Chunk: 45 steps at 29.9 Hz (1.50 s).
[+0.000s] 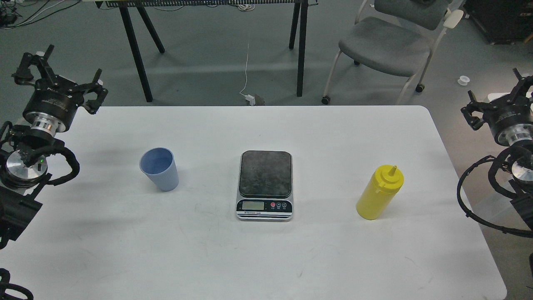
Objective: Pour seasoning into cup on scale with both arms
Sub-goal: 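Reach the left gripper toward the blue cup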
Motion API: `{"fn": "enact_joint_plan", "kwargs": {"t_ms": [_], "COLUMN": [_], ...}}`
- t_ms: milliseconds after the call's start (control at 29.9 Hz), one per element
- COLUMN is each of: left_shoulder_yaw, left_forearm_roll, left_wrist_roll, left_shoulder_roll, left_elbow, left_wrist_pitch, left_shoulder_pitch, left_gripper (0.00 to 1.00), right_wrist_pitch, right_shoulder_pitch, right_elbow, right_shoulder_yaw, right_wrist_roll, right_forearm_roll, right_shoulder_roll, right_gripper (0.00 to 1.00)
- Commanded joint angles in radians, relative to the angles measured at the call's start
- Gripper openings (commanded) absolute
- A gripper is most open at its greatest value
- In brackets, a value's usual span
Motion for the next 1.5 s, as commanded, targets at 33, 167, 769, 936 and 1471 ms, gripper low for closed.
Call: {"fn": "enact_joint_plan", "kwargs": {"t_ms": [33, 167, 769, 936, 1471], "left_shoulder_yaw": [0.001, 0.002, 0.078, 0.087, 0.474], "left_forearm_roll": [0.002, 0.015, 1.014, 1.374, 2.132], "left_wrist_roll": [-0.006, 0.002, -0.062, -0.121, -0.121], "left_shoulder_roll": [0.001, 0.015, 0.302, 0.300, 0.219], "left_elbow": [0.000, -0.049, -0.362, -0.406, -0.310], "left_wrist_pitch": [0.000, 0.000, 0.000, 0.001, 0.325], "left_shoulder_pitch": [0.000, 0.000, -0.015, -0.010, -0.076], "left_gripper": [1.00, 1.00, 0.99, 0.96, 0.80], "right_wrist_pitch": [0.000, 0.000, 0.000, 0.000, 0.000], "right_shoulder_pitch": [0.000, 0.000, -0.050, -0.050, -0.053], "right_elbow": [0.003, 0.005, 0.021, 0.021, 0.021], "right_shoulder_yaw": [0.004, 0.007, 0.065, 0.065, 0.067], "right_wrist_roll": [0.004, 0.004, 0.009, 0.009, 0.009], "right_forearm_roll": [0.000, 0.000, 0.005, 0.005, 0.005], "right_shoulder_roll": [0.000, -0.001, -0.041, -0.044, -0.061], "right_gripper": [0.99, 0.99, 0.99, 0.99, 0.99]}}
